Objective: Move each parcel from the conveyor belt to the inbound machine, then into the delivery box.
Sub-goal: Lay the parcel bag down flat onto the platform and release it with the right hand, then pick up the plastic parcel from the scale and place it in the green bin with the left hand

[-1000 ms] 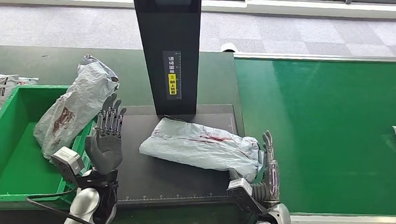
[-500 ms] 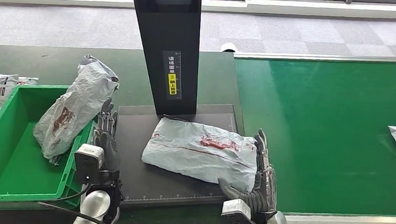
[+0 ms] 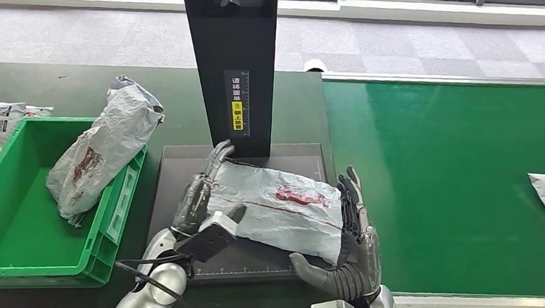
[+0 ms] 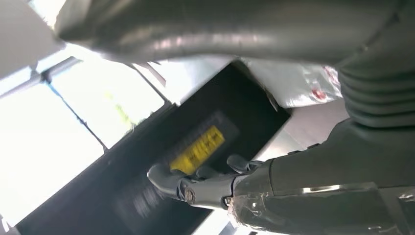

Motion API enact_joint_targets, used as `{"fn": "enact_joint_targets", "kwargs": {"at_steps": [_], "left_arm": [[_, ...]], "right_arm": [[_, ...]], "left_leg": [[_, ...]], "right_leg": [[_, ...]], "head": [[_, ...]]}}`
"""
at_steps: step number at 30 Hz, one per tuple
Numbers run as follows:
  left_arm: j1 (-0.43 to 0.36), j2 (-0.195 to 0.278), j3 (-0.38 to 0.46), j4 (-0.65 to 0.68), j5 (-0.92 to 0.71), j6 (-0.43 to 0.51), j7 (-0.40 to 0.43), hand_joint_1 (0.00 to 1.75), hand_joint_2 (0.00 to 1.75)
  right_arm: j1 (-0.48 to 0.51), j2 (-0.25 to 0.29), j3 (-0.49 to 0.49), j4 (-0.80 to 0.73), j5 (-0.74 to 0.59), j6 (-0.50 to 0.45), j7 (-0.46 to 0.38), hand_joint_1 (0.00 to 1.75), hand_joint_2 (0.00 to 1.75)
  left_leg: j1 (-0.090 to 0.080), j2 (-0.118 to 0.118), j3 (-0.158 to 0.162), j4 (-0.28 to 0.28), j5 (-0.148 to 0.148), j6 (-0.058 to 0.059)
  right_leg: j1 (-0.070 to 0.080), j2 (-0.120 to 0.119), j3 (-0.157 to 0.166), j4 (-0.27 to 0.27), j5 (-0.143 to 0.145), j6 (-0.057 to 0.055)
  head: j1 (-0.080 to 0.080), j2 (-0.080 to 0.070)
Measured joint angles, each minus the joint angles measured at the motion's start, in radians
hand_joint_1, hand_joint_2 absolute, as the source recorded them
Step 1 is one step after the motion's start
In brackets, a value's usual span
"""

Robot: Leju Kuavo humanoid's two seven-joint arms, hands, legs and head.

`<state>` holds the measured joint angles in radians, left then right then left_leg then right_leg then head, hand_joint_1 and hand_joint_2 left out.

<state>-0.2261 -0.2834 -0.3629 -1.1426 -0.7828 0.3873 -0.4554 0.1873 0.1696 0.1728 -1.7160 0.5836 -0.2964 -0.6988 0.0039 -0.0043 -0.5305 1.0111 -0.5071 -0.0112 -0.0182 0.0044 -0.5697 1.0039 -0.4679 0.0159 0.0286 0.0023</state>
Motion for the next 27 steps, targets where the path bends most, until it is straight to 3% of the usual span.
{"fn": "enact_joint_targets", "kwargs": {"at_steps": [10, 22, 27], "left_arm": [[-0.127, -0.060, -0.121, 0.290, -0.271, -0.007, 0.119, 0.00, 1.75], [-0.188, -0.094, -0.186, 0.461, -0.277, -0.059, 0.141, 0.00, 1.75], [-0.201, -0.097, -0.258, 0.518, -0.242, -0.106, 0.173, 0.00, 1.75]], "right_arm": [[-0.002, 0.011, 0.000, -0.031, -0.006, 0.058, 0.000, 0.00, 1.75], [-0.028, 0.017, 0.000, -0.028, -0.009, 0.079, 0.000, 0.00, 1.75], [-0.034, 0.017, 0.000, -0.024, -0.017, 0.078, 0.000, 0.00, 1.75]], "left_leg": [[0.000, 0.000, 0.000, 0.000, 0.000, 0.000], [0.000, 0.000, -0.001, 0.000, 0.000, 0.000], [0.000, 0.000, -0.001, 0.000, 0.000, 0.000]], "right_leg": [[0.000, 0.000, 0.000, 0.000, 0.000, 0.000], [0.000, 0.000, 0.000, 0.000, 0.000, 0.000], [0.000, 0.000, 0.000, 0.000, 0.000, 0.000]], "head": [[0.000, 0.000], [0.000, 0.000], [0.000, 0.000]]}}
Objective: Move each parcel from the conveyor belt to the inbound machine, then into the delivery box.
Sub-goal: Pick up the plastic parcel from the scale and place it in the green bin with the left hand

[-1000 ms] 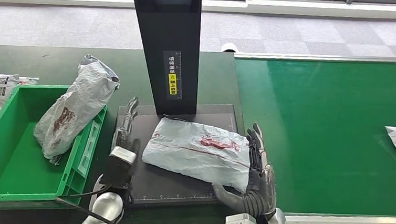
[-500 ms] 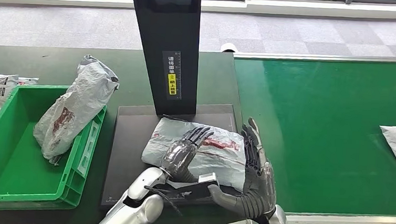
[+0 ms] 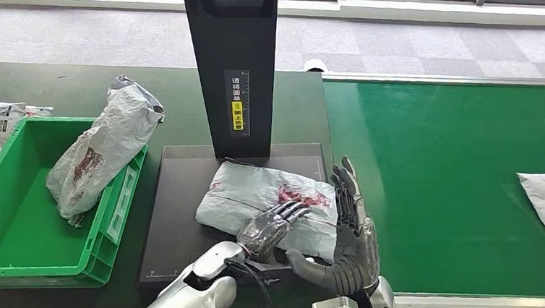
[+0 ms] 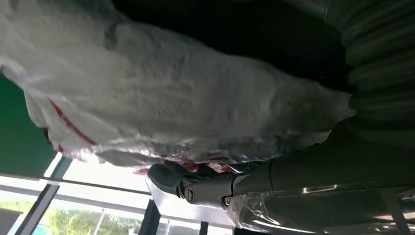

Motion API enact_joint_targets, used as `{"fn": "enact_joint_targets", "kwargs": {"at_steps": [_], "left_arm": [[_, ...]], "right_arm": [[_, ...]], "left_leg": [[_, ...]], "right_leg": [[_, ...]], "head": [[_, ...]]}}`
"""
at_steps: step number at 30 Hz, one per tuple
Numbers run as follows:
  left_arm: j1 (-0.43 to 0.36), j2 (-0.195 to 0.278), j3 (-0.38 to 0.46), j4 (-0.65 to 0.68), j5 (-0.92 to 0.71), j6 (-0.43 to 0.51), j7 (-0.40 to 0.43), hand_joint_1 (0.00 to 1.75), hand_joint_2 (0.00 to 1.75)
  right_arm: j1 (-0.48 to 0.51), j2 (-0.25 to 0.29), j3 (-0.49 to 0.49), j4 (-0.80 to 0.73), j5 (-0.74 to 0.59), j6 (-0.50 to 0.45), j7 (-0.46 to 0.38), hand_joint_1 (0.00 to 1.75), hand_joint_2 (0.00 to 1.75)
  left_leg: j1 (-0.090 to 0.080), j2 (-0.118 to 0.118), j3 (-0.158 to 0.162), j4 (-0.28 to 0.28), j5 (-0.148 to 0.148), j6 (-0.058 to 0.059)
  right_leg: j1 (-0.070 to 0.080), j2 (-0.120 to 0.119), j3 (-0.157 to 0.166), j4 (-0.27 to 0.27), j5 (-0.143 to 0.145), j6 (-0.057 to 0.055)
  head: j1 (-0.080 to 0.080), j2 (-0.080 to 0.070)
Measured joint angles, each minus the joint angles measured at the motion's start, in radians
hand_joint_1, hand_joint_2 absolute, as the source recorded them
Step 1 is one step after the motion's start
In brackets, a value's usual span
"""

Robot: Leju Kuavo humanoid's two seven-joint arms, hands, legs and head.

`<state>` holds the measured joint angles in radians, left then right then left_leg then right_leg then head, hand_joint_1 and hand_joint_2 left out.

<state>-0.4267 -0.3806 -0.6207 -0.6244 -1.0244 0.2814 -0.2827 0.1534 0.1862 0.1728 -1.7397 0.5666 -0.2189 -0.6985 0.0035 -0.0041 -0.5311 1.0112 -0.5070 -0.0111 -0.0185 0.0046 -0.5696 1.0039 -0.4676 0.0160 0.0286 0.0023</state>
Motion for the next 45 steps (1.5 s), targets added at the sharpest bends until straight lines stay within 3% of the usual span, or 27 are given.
{"fn": "enact_joint_targets", "kwargs": {"at_steps": [2, 6, 19, 30, 37, 42, 45], "left_arm": [[-0.006, -0.001, -0.027, 0.019, 0.009, -0.004, 0.005, 0.05, 1.75], [-0.021, -0.002, -0.056, 0.044, 0.036, 0.004, 0.006, 1.75, 1.75], [-0.049, -0.002, -0.060, 0.081, 0.061, 0.032, -0.002, 1.75, 1.75], [-0.023, 0.004, -0.010, 0.031, 0.039, 0.134, -0.022, 1.75, 1.75], [0.046, 0.021, 0.081, -0.133, 0.046, 0.251, -0.057, 1.75, 1.75], [0.170, 0.062, 0.188, -0.448, 0.222, 0.390, -0.180, 1.75, 1.75], [0.244, 0.083, 0.250, -0.624, 0.318, 0.419, -0.271, 1.75, 1.75]], "right_arm": [[-0.001, 0.000, 0.000, 0.002, 0.000, 0.000, 0.000, 0.00, 1.75], [-0.002, 0.001, 0.000, 0.004, 0.004, 0.001, 0.000, 0.00, 1.75], [-0.003, 0.010, 0.000, 0.004, 0.016, 0.004, 0.000, 0.00, 1.75], [-0.026, 0.010, 0.000, 0.015, 0.004, 0.004, 0.000, 0.00, 1.75], [-0.028, 0.010, 0.000, 0.015, 0.021, -0.005, 0.000, 0.00, 1.75], [0.004, 0.011, -0.001, 0.013, 0.028, -0.038, 0.000, 0.00, 1.75], [0.030, 0.012, -0.002, 0.002, 0.030, -0.054, 0.000, 0.00, 1.75]], "left_leg": [[0.000, 0.000, 0.000, 0.000, 0.000, 0.000], [0.000, 0.000, 0.000, 0.000, 0.000, 0.000], [0.000, 0.000, 0.000, 0.000, 0.000, 0.000], [0.000, 0.000, 0.000, 0.000, 0.000, 0.000], [0.000, 0.000, -0.001, 0.000, 0.000, 0.000], [0.000, 0.000, -0.001, -0.001, 0.000, 0.000], [0.001, -0.001, -0.001, -0.001, 0.000, 0.000]], "right_leg": [[0.000, 0.000, 0.000, 0.000, 0.000, 0.000], [0.000, 0.000, 0.000, 0.000, 0.000, 0.000], [0.000, 0.000, 0.000, 0.000, 0.000, 0.000], [0.000, 0.000, 0.000, 0.000, 0.000, 0.000], [0.000, 0.000, 0.000, 0.000, 0.000, 0.000], [0.000, 0.000, -0.001, 0.000, 0.000, 0.000], [0.001, -0.001, -0.001, 0.000, -0.001, -0.001]], "head": [[0.000, 0.000], [0.000, 0.000], [0.000, 0.000], [0.000, 0.000], [0.000, 0.000], [0.000, 0.000], [0.000, 0.000]]}}
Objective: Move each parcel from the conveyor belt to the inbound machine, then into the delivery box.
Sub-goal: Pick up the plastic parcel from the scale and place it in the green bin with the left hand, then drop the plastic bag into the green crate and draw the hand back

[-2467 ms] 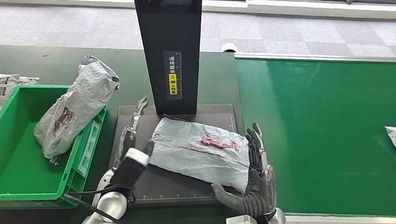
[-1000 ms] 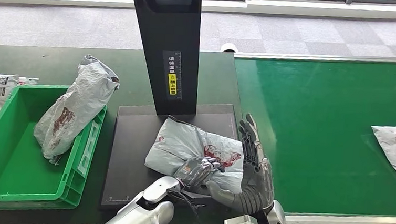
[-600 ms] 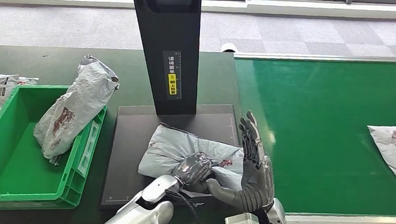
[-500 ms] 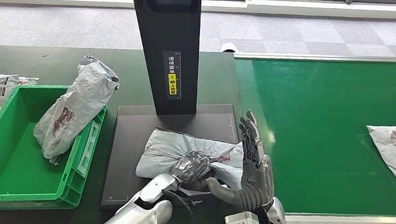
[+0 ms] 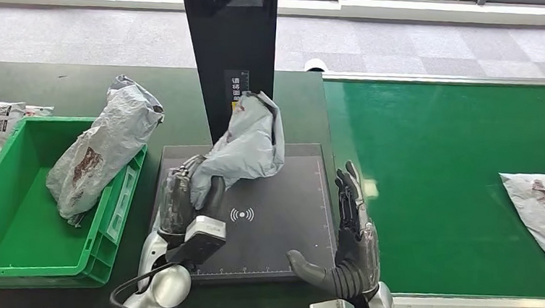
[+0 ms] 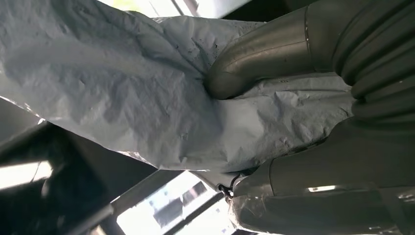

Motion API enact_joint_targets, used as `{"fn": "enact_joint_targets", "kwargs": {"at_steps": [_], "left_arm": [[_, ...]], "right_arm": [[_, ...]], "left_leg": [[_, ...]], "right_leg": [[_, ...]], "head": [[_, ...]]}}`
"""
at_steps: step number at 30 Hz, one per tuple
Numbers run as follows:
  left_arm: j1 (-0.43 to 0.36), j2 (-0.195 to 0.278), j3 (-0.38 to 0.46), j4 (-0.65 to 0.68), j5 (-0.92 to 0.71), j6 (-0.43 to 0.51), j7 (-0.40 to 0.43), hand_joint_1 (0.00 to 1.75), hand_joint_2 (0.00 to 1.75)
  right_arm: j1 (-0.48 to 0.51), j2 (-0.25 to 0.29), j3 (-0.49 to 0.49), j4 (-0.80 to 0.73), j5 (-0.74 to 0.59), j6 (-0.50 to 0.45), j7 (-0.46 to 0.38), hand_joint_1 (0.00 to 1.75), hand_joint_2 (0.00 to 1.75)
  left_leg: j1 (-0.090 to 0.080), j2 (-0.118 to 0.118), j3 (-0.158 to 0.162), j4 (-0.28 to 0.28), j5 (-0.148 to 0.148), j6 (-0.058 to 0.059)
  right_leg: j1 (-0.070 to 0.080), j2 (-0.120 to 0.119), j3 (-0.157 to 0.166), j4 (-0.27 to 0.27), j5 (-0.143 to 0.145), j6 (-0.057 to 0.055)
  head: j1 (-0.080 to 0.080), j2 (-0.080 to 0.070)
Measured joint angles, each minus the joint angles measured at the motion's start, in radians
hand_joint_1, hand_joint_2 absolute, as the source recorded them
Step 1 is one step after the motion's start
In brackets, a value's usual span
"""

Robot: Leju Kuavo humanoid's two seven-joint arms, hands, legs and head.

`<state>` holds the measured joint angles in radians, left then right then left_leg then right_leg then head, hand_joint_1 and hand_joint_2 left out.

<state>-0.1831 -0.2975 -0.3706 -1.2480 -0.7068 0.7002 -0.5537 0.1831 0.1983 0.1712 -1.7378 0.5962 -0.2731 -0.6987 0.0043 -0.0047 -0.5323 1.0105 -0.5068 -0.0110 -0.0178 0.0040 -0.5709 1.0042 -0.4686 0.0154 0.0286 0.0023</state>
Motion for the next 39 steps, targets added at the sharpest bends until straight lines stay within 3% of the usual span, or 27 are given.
{"fn": "enact_joint_targets", "kwargs": {"at_steps": [5, 12, 20, 27, 39], "left_arm": [[0.084, 0.005, 0.100, -0.217, 0.136, 0.001, -0.130, 1.75, 1.75], [0.153, 0.011, 0.238, -0.484, 0.364, 0.001, -0.146, 1.75, 1.75], [0.183, 0.014, 0.366, -0.643, 0.459, 0.001, -0.147, 1.75, 1.75], [0.166, 0.017, 0.483, -0.640, 0.495, 0.000, -0.146, 1.75, 1.75], [0.104, 0.019, 0.607, -0.439, 0.408, 0.000, -0.146, 1.75, 1.75]], "right_arm": [[0.046, 0.008, -0.002, -0.037, 0.003, -0.017, 0.000, 0.00, 1.75], [0.102, 0.010, -0.004, -0.076, -0.004, -0.027, 0.000, 0.00, 1.75], [0.117, 0.010, -0.004, -0.089, -0.009, -0.030, 0.000, 0.00, 1.75], [0.117, 0.013, -0.004, -0.089, -0.009, -0.018, 0.000, 0.00, 1.75], [0.116, 0.026, -0.004, -0.090, 0.004, 0.006, 0.000, 0.00, 1.75]], "left_leg": [[0.000, 0.001, 0.000, 0.000, 0.000, 0.000], [0.000, 0.001, 0.000, 0.000, 0.000, 0.000], [0.000, 0.000, 0.001, 0.000, 0.000, 0.000], [0.000, 0.000, 0.002, 0.000, 0.000, 0.000], [0.000, 0.001, 0.002, 0.000, 0.000, 0.000]], "right_leg": [[0.000, 0.001, 0.000, 0.000, 0.000, 0.000], [0.000, 0.000, 0.001, 0.000, 0.000, 0.000], [0.000, 0.000, 0.001, 0.000, 0.000, 0.000], [0.000, 0.000, 0.002, 0.000, 0.000, 0.000], [0.000, 0.001, 0.002, 0.000, 0.000, 0.000]], "head": [[0.000, 0.000], [0.000, 0.000], [0.000, 0.000], [0.000, 0.000], [0.000, 0.000]]}}
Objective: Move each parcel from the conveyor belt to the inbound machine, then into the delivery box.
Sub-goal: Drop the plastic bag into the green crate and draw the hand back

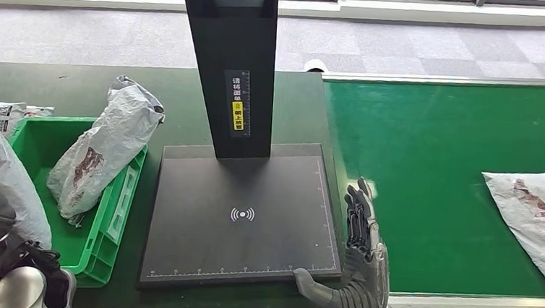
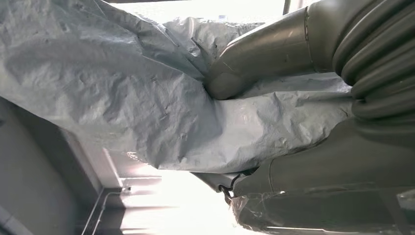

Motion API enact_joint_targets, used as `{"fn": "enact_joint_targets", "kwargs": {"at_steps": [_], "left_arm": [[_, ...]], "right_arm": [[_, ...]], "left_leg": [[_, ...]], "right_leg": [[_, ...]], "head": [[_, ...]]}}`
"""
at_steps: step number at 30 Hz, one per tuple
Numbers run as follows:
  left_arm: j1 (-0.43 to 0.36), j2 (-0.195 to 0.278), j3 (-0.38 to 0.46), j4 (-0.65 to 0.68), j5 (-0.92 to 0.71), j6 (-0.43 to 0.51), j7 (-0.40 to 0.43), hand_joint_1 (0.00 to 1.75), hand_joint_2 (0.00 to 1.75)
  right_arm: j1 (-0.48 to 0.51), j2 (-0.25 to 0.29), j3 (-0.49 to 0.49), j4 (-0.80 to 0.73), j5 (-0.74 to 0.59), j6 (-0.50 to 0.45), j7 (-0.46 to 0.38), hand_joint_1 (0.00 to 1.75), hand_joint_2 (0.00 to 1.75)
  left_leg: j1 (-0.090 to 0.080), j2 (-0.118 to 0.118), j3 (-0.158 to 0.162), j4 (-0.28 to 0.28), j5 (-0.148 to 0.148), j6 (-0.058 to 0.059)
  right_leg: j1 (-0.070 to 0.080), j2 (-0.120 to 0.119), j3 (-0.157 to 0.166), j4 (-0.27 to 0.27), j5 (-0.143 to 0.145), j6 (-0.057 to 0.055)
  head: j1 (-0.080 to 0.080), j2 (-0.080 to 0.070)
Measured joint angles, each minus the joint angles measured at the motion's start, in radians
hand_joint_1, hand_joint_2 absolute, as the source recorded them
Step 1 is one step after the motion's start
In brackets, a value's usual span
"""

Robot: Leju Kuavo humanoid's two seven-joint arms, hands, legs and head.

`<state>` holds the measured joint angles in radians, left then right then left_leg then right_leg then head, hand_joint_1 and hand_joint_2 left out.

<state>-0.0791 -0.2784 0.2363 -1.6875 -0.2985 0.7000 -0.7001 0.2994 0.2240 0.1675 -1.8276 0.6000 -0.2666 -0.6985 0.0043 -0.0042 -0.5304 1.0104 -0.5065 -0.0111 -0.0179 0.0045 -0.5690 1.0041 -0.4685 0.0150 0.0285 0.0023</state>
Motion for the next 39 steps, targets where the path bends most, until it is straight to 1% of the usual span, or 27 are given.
{"fn": "enact_joint_targets", "kwargs": {"at_steps": [5, 9, 12, 15, 19, 21, 22, 25, 26, 30, 34, 37, 39], "left_arm": [[-0.064, 0.006, 0.073, 0.189, -0.091, 0.000, 0.000, 1.75, 1.75], [-0.128, 0.030, 0.127, 0.382, -0.103, 0.000, 0.004, 1.75, 1.75], [-0.181, 0.044, 0.158, 0.491, -0.125, -0.001, 0.013, 1.75, 1.75], [-0.218, 0.053, 0.179, 0.556, -0.132, -0.001, 0.015, 1.75, 1.75], [-0.245, 0.063, 0.191, 0.605, -0.134, -0.001, 0.015, 1.75, 1.75], [-0.252, 0.066, 0.195, 0.620, -0.134, -0.001, 0.015, 1.75, 1.75], [-0.255, 0.067, 0.197, 0.625, -0.134, -0.001, 0.015, 1.65, 1.75], [-0.266, 0.070, 0.201, 0.645, -0.142, -0.001, 0.019, 0.37, 1.75], [-0.273, 0.072, 0.201, 0.656, -0.150, -0.001, 0.026, 0.02, 1.75], [-0.315, 0.084, 0.201, 0.719, -0.162, -0.017, 0.064, 0.00, 1.75], [-0.342, 0.092, 0.201, 0.765, -0.157, -0.022, 0.075, 0.00, 0.00], [-0.355, 0.096, 0.201, 0.788, -0.146, -0.029, 0.084, 0.00, 0.00], [-0.357, 0.095, 0.201, 0.792, -0.110, -0.051, 0.080, 0.00, 0.00]], "right_arm": [[-0.003, 0.005, -0.001, 0.000, 0.004, 0.015, 0.000, 0.00, 1.75], [-0.010, 0.006, -0.004, 0.000, 0.008, 0.023, 0.000, 0.00, 1.75], [-0.018, 0.006, -0.008, 0.000, 0.011, 0.031, 0.001, 0.00, 1.75], [-0.023, 0.006, -0.009, 0.000, 0.013, 0.031, 0.001, 0.00, 1.75], [-0.024, 0.008, -0.009, 0.000, 0.013, 0.031, 0.001, 0.00, 1.75], [-0.024, 0.009, -0.009, 0.000, 0.013, 0.031, 0.001, 0.00, 1.75], [-0.024, 0.009, -0.010, 0.000, 0.013, 0.031, 0.001, 0.00, 1.75], [-0.024, 0.011, -0.010, 0.000, 0.016, 0.033, 0.002, 0.00, 1.75], [-0.025, 0.011, -0.010, 0.000, 0.018, 0.034, 0.003, 0.00, 1.75], [-0.033, 0.012, -0.011, 0.000, 0.025, 0.037, 0.004, 0.00, 1.75], [-0.042, 0.012, -0.014, 0.000, 0.026, 0.039, 0.004, 0.00, 1.75], [-0.048, 0.013, -0.015, 0.000, 0.026, 0.042, 0.004, 0.00, 1.75], [-0.053, 0.014, -0.016, 0.001, 0.027, 0.043, 0.004, 0.00, 1.75]], "left_leg": [[0.000, 0.000, 0.000, 0.000, 0.000, 0.000], [0.000, -0.001, 0.001, 0.000, 0.001, -0.001], [-0.001, -0.006, 0.002, -0.001, 0.002, 0.000], [-0.002, -0.009, 0.003, -0.003, -0.001, 0.000], [-0.002, -0.009, 0.009, -0.004, -0.004, 0.001], [-0.002, -0.009, 0.013, -0.006, -0.002, -0.001], [-0.002, -0.009, 0.015, -0.006, -0.001, -0.003], [-0.002, -0.009, 0.019, -0.008, 0.001, -0.005], [-0.002, -0.009, 0.020, -0.009, 0.001, -0.006], [-0.002, -0.009, 0.023, -0.011, 0.001, -0.007], [-0.002, -0.009, 0.024, -0.012, 0.001, -0.007], [-0.002, -0.009, 0.025, -0.013, 0.001, -0.008], [-0.002, -0.009, 0.026, -0.013, 0.001, -0.008]], "right_leg": [[0.000, 0.000, 0.000, 0.000, 0.000, 0.000], [0.000, 0.000, 0.001, 0.000, 0.001, 0.000], [-0.001, -0.006, 0.006, 0.000, -0.001, 0.000], [-0.002, -0.010, 0.013, 0.000, -0.006, -0.001], [-0.002, -0.010, 0.018, 0.000, -0.008, 0.000], [-0.002, -0.010, 0.021, 0.000, -0.007, -0.003], [-0.002, -0.010, 0.022, 0.000, -0.007, -0.004], [-0.002, -0.010, 0.026, 0.000, -0.007, -0.006], [-0.002, -0.010, 0.027, 0.000, -0.007, -0.006], [-0.002, -0.011, 0.029, 0.000, -0.008, -0.008], [-0.002, -0.011, 0.031, 0.000, -0.008, -0.009], [-0.002, -0.011, 0.031, 0.000, -0.009, -0.009], [-0.002, -0.011, 0.032, 0.000, -0.010, -0.010]], "head": [[0.000, 0.000], [0.000, 0.000], [0.000, 0.000], [0.000, 0.000], [0.000, 0.000], [0.000, 0.000], [0.000, 0.000], [0.000, 0.000], [0.000, 0.000], [0.000, 0.000], [0.000, 0.000], [0.000, 0.000], [0.000, 0.000]]}}
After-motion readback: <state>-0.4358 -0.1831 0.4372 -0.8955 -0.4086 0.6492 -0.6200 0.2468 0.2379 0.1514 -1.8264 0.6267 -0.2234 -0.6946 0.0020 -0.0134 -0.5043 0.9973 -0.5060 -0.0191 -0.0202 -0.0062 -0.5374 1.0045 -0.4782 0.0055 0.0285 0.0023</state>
